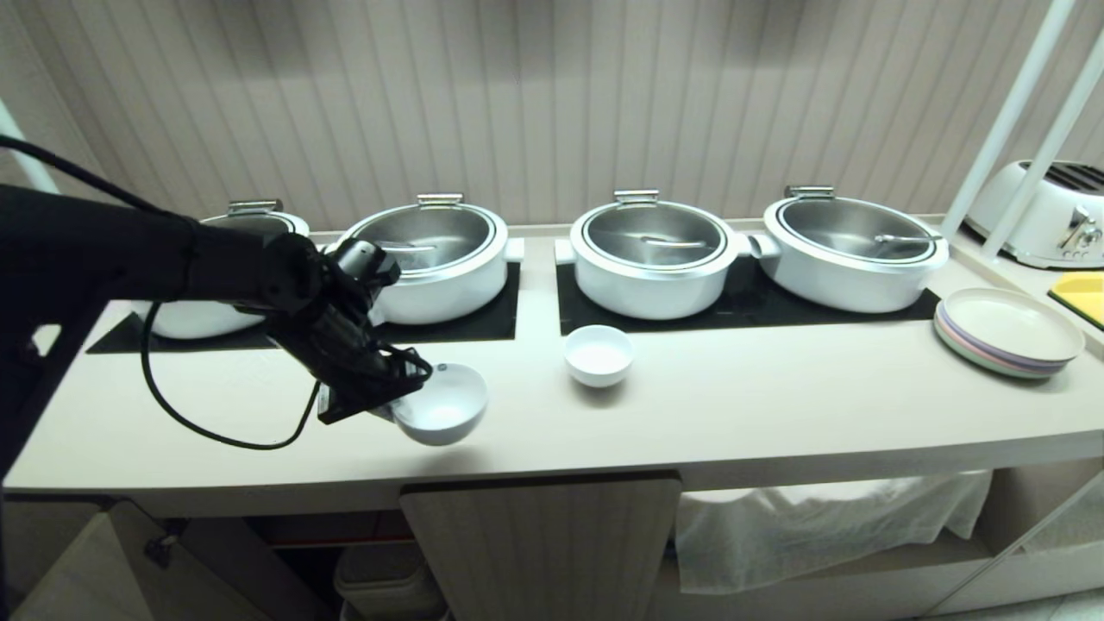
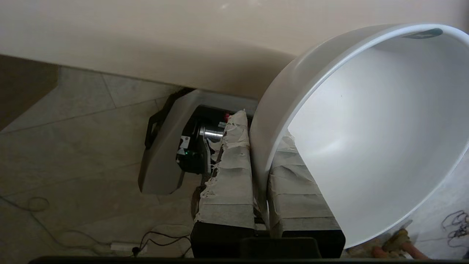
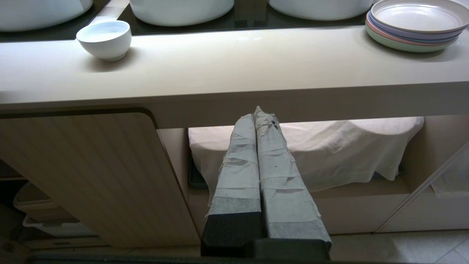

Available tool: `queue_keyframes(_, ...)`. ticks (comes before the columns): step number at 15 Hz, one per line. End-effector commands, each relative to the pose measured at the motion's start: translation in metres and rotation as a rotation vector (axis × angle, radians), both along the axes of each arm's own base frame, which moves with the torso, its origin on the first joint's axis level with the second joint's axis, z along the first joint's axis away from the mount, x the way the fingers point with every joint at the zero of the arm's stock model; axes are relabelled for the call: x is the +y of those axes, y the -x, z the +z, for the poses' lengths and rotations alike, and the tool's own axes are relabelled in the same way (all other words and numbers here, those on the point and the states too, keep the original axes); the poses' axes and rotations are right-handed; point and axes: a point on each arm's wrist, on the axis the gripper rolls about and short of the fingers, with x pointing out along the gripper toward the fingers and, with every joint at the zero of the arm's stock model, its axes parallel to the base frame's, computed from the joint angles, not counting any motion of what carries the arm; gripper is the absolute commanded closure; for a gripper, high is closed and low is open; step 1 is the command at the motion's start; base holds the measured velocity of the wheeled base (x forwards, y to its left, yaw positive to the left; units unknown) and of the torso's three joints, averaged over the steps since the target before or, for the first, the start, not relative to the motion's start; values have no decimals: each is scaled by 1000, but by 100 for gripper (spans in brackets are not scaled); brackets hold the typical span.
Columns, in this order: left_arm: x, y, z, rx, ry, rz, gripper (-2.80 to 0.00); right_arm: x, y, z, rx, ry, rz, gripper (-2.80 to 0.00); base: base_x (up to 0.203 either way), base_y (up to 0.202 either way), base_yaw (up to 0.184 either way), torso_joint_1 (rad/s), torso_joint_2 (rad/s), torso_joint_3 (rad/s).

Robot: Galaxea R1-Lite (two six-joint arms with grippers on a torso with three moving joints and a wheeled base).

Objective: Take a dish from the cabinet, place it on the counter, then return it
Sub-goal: Pick up the bowl from the table, then put it back into the cabinet

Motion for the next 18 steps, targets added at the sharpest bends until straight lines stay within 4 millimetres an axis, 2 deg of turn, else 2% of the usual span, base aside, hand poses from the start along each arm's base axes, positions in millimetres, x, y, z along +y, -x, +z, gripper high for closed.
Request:
queue_keyframes(1, 7, 30, 18, -28, 11, -4, 0, 0, 0, 0, -1, 0, 0, 0, 0, 0, 0, 0, 0, 0)
queue_keyframes(11, 36, 169, 15, -29, 21, -71, 0, 0, 0, 0, -1, 0, 0, 0, 0, 0, 0, 0, 0, 0)
queue_keyframes(15, 43, 206, 9, -25, 40, -88, 0, 0, 0, 0, 0, 0, 0, 0, 0, 0, 0, 0, 0, 0)
queue_keyframes(18, 40, 231, 4, -26, 43, -145, 0, 0, 0, 0, 0, 0, 0, 0, 0, 0, 0, 0, 0, 0)
